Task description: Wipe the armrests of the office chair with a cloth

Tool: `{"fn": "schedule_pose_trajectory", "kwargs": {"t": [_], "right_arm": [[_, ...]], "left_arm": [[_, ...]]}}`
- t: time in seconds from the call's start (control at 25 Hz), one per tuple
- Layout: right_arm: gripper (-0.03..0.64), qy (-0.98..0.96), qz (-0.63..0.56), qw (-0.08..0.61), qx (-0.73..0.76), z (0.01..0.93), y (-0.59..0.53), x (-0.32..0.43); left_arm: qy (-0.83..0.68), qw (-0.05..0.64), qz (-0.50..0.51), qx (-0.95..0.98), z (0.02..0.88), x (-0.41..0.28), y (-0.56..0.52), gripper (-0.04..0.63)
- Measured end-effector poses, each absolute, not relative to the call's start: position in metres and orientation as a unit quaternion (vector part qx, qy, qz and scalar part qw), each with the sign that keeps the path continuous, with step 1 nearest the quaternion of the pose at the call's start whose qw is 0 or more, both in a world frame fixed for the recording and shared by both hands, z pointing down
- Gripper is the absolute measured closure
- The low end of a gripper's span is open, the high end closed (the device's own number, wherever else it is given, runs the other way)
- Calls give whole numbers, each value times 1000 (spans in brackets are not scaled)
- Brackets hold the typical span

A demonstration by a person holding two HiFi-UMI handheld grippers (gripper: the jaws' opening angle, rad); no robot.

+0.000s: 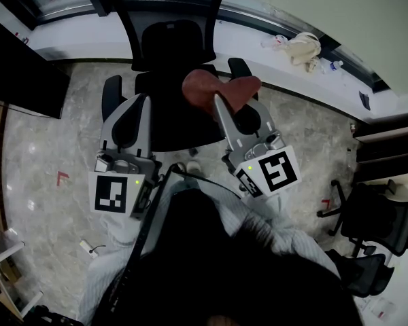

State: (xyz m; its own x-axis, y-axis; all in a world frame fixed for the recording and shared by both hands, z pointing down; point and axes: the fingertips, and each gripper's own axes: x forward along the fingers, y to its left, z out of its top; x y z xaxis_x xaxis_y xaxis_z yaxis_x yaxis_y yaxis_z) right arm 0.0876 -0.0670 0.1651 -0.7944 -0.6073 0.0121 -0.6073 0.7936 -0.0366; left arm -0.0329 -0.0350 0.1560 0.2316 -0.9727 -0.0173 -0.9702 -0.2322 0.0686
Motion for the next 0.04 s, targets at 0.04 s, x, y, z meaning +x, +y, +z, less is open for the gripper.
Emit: {"fn": "schedule_pose_trajectory", "kwargs": {"t": [0.04], "right_arm": [[594, 947, -20, 0, -320, 165, -66, 87]], "left_arm": [[-620, 23, -28, 784, 157, -34, -34, 594]]}}
